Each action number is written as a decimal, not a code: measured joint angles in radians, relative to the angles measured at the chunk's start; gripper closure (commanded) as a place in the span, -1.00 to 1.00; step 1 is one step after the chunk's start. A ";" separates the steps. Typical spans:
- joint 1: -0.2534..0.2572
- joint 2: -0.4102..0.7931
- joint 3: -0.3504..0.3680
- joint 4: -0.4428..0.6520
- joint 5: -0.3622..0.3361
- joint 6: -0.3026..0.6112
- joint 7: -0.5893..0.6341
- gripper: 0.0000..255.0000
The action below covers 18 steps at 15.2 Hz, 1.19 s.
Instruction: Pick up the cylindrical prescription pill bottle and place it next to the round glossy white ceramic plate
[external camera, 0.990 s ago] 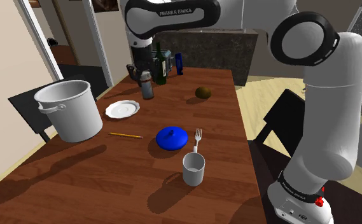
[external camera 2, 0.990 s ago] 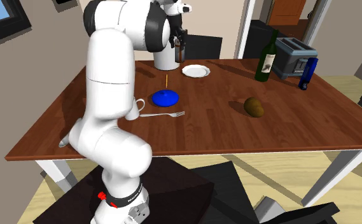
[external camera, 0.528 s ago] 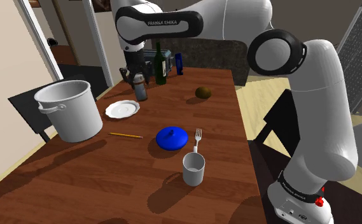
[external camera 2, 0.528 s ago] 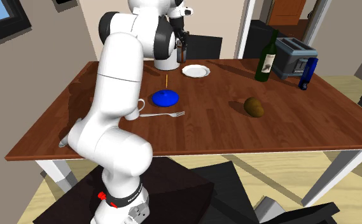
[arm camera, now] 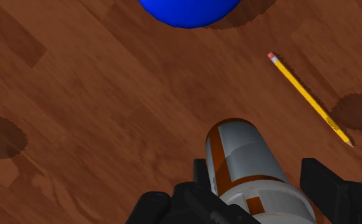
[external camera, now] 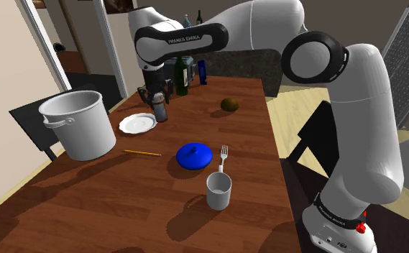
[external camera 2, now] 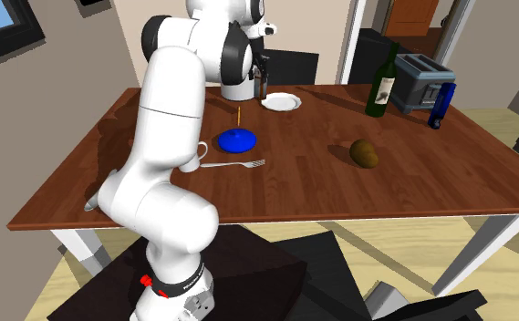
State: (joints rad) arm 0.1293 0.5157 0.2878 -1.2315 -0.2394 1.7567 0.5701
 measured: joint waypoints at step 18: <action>-0.016 0.024 -0.010 -0.205 -0.018 0.225 0.031 1.00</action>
State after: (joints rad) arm 0.1131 0.5401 0.2782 -1.4362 -0.2575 1.9822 0.6011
